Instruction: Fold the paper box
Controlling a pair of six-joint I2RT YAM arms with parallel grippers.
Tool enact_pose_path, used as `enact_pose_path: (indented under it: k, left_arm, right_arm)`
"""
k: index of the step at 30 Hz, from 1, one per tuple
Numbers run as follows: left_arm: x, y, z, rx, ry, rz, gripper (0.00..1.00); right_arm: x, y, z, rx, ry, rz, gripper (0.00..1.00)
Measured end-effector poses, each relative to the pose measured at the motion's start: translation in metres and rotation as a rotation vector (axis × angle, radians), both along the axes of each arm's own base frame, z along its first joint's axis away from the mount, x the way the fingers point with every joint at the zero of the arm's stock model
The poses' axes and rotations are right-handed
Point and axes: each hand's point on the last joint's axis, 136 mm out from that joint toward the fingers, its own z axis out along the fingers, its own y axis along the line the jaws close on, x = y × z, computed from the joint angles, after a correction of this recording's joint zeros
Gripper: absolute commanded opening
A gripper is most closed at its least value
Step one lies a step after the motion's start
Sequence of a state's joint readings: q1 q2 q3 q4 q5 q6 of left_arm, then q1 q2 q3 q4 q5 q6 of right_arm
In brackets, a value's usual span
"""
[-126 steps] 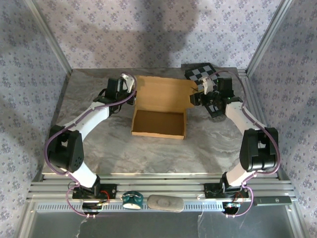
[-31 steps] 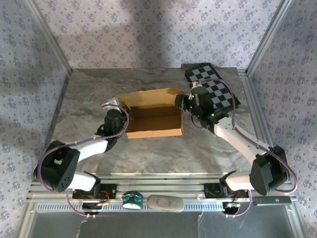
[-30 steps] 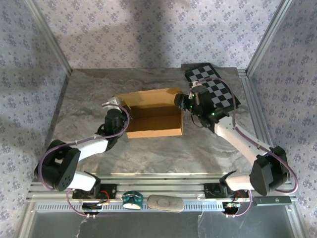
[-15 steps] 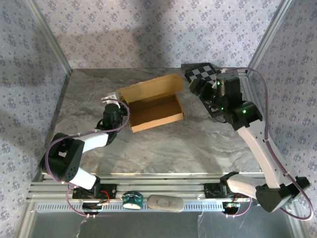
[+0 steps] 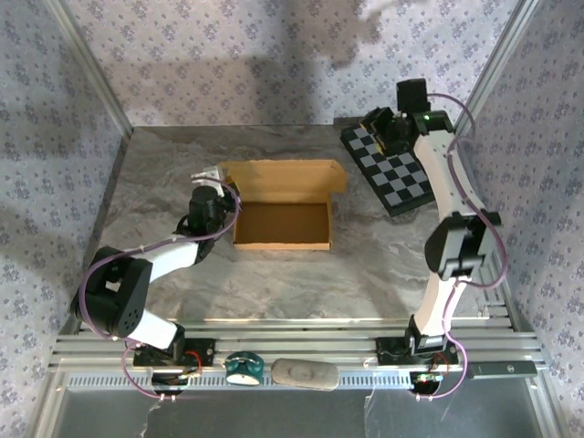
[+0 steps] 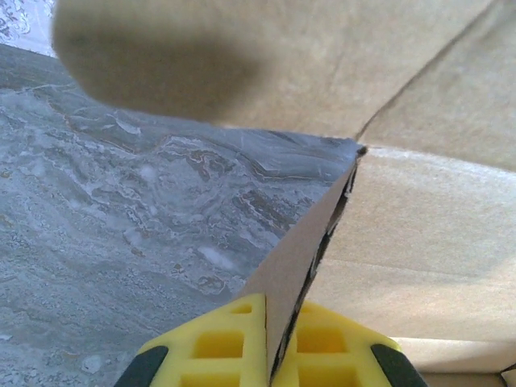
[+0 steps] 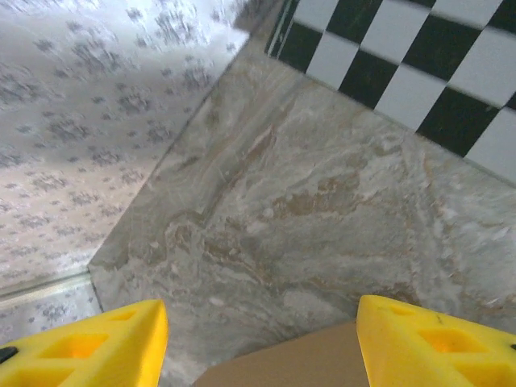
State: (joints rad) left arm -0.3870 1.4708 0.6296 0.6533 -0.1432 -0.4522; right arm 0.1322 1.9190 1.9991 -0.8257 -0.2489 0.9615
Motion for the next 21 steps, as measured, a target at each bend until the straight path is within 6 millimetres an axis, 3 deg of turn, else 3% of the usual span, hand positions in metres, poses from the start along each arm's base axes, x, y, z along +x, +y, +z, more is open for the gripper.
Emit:
enact_pose_path:
  k: [2, 7, 11, 17, 21]
  left_arm:
    - [0.001, 0.002, 0.0, -0.001, 0.001, 0.001, 0.0]
    - [0.003, 0.001, 0.001, -0.004, 0.009, -0.009, 0.0]
    - [0.005, -0.001, 0.001, -0.005, 0.011, -0.013, 0.0]
    - [0.008, -0.003, 0.002, -0.006, 0.014, -0.02, 0.0]
    - [0.008, -0.004, 0.002, -0.007, 0.016, -0.027, 0.0]
  right_arm:
    - [-0.002, 0.015, -0.015, 0.016, 0.063, 0.034, 0.66]
    - [-0.032, 0.05, -0.043, 0.076, 0.211, 0.09, 0.67]
    - [-0.044, 0.061, -0.055, 0.118, 0.276, 0.103, 0.67]
    - [-0.033, 0.058, -0.041, 0.125, 0.248, 0.115, 0.66]
    - [-0.023, 0.043, -0.023, 0.095, 0.19, 0.093, 0.66]
